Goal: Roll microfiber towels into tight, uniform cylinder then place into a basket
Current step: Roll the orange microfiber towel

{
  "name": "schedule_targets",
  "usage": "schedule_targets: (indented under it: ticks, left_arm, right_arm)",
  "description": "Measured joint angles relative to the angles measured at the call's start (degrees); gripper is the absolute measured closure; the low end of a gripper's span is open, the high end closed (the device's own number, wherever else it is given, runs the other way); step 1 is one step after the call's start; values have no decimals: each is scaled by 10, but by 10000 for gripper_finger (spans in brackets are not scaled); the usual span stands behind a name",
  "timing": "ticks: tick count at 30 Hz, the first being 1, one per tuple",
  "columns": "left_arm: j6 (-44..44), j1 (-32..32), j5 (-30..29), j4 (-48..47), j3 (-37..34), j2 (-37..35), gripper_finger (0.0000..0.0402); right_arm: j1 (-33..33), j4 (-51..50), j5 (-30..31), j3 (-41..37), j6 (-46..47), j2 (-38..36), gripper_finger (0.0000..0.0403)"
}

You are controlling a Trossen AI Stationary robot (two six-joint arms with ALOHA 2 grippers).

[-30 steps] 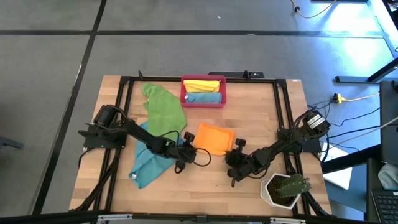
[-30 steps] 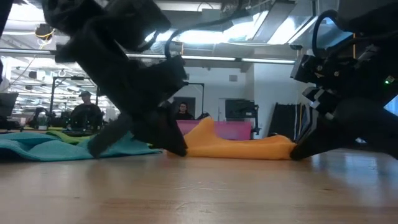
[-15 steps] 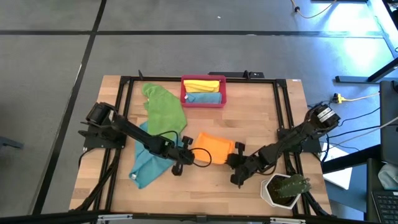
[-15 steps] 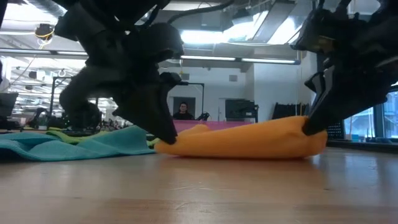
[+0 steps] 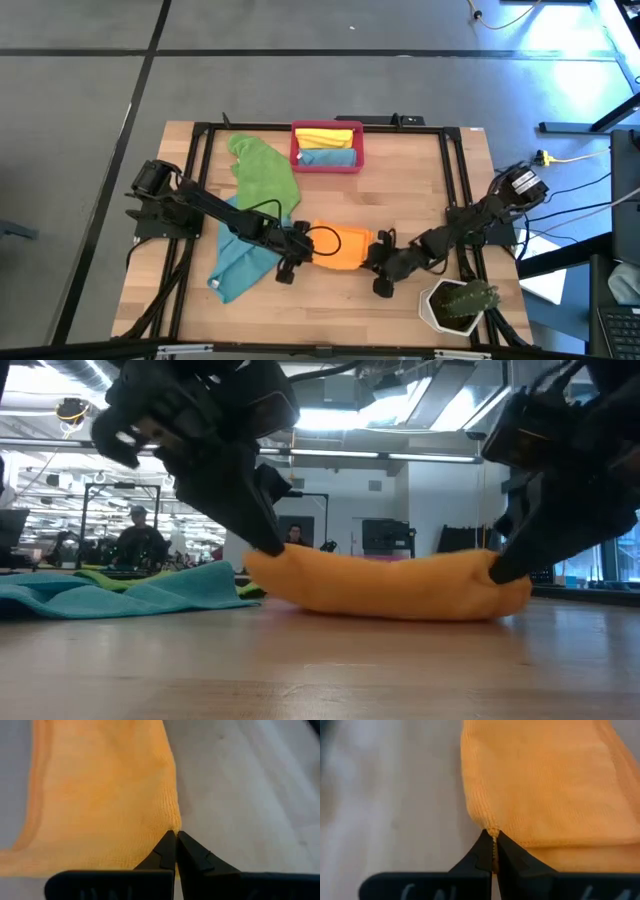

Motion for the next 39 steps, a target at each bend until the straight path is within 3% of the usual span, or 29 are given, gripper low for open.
schedule_targets:
  ticks: [3,6,10,18,39]
  left_arm:
    - [-23,0,32,0,0,0,401]
    - [-28,0,42,0,0,0,401]
    - [-27,7,34,3,1,0,401]
    - [-28,29,-59,-3,1,0,401]
    - [7,14,-56,-6,1,0,401]
  right_arm:
    - [-17,140,-36,-64,22,-8,395]
    - [-32,211,-64,-96,48,-9,395]
    - [-40,202,-72,-112,80,-9,395]
    - [-50,135,-12,-118,157,-9,395]
    - [-50,148,24,-118,205,-9,396]
